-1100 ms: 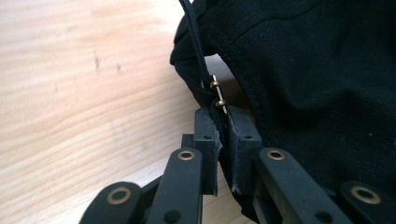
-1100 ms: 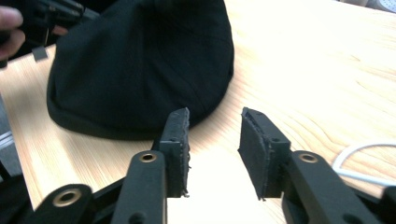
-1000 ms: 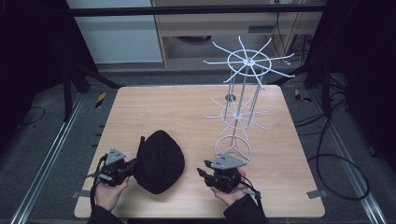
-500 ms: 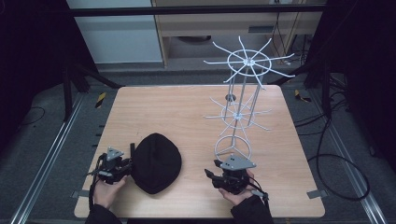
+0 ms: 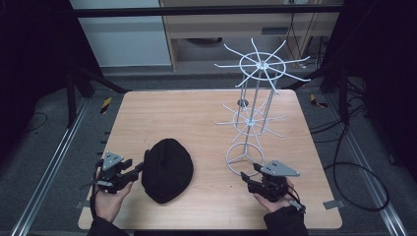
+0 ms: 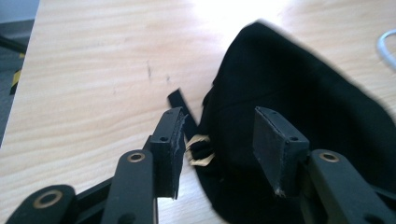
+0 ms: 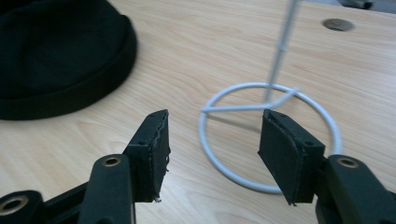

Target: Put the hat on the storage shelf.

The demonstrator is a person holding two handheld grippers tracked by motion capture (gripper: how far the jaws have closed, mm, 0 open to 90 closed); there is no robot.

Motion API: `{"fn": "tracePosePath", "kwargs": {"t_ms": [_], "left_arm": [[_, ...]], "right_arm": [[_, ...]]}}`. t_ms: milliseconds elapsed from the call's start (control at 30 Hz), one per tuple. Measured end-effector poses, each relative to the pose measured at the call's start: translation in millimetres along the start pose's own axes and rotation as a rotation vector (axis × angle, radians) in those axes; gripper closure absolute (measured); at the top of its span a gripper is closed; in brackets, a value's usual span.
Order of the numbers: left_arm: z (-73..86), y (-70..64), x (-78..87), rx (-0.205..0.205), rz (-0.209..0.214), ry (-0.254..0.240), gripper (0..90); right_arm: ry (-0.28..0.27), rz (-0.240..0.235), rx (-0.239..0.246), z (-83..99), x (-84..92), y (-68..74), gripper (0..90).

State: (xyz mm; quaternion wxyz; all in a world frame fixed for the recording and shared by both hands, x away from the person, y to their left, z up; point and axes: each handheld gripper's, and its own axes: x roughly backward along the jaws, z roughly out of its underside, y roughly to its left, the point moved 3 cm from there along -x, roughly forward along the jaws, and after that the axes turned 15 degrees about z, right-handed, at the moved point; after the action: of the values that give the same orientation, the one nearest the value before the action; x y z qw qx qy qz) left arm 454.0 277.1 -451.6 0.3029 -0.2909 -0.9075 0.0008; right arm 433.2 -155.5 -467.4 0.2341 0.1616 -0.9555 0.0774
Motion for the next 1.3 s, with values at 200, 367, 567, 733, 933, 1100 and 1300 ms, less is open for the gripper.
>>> {"fn": "tracePosePath", "kwargs": {"t_ms": [200, 367, 567, 733, 933, 1100, 1300], "left_arm": [[-18.6, -19.4, 6.7, -0.026, 0.047, -0.035, 50.6], [-27.1, -31.7, 2.6, -0.049, 0.072, -0.022, 47.7], [-34.5, -47.8, -8.4, -0.088, 0.099, 0.001, 45.7], [-41.7, -53.3, -15.2, -0.091, 0.106, 0.002, 45.5], [-42.5, -56.6, -35.9, -0.092, 0.095, 0.046, 45.2], [-38.7, -53.0, -50.5, -0.087, 0.068, 0.090, 45.8], [-27.6, -44.1, -60.3, -0.046, 0.055, 0.142, 55.6]], "right_arm": [[0.015, 0.062, -0.036, 7.0, 2.0, -23.9, 38.2], [0.027, 0.100, -0.037, 12.0, 3.5, -36.8, 35.9], [0.036, 0.152, -0.045, 15.5, 3.7, -48.0, 33.8], [0.039, 0.166, -0.067, 17.8, 4.5, -59.1, 28.1], [0.052, 0.178, -0.055, 21.4, 6.0, -65.9, 25.3], [0.058, 0.181, -0.047, 22.5, 4.1, -66.3, 25.5], [0.066, 0.177, -0.024, 22.8, 2.7, -63.9, 28.0]]}}
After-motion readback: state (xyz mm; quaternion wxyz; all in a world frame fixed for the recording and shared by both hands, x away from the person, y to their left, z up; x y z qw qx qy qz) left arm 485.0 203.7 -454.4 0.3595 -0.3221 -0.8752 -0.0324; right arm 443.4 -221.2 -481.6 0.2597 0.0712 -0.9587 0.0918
